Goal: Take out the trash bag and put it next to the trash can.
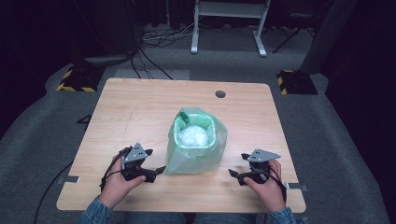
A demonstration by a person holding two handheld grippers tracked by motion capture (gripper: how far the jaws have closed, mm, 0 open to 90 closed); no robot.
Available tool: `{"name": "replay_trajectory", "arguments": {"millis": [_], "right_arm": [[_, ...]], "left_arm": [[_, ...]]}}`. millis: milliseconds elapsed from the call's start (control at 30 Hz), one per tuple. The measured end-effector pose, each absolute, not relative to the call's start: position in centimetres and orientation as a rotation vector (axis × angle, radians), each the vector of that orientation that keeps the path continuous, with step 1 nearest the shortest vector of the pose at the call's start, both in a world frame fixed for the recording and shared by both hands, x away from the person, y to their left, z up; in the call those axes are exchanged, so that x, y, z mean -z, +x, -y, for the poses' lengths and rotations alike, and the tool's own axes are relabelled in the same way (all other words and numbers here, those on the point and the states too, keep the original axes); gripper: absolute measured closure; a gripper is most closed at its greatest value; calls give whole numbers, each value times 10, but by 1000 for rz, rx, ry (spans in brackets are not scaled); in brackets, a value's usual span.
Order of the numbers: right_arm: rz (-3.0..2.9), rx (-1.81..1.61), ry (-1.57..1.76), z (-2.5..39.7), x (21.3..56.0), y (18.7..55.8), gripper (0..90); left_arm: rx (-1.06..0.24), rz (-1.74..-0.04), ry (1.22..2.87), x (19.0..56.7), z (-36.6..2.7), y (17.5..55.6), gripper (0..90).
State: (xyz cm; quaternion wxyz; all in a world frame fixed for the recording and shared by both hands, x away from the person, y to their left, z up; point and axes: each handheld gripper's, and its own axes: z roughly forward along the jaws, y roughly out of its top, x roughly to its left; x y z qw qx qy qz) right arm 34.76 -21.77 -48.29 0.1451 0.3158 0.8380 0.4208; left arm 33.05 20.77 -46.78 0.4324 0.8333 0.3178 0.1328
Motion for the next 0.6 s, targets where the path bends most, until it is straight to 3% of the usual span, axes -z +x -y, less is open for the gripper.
{"name": "replay_trajectory", "arguments": {"millis": [600], "right_arm": [[-2458, -1277, 807, 171, 475, 356, 168]], "left_arm": [[-228, -746, 2061, 478, -178, 321, 171]]}}
